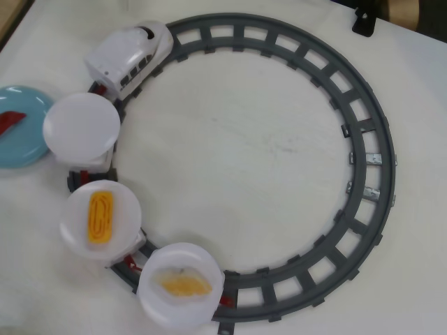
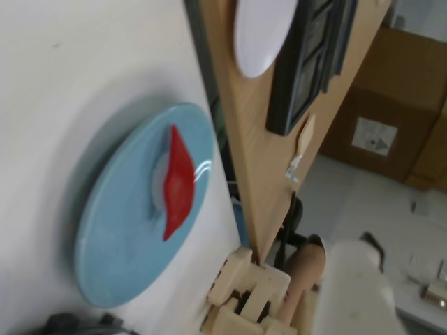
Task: Pick up the sushi from the Shinkansen and put it on the blue dish
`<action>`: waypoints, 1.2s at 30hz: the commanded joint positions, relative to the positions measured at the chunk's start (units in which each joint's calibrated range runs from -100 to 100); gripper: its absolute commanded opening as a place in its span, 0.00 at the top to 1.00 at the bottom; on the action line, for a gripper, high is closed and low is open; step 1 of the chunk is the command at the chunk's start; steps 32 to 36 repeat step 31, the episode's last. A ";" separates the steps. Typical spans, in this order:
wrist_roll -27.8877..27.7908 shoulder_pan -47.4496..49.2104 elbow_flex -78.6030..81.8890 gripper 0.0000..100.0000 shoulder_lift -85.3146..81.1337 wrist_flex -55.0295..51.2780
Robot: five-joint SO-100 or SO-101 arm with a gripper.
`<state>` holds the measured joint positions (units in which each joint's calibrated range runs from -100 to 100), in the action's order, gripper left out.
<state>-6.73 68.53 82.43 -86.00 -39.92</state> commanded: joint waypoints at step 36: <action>0.61 3.65 4.49 0.75 -12.01 -5.99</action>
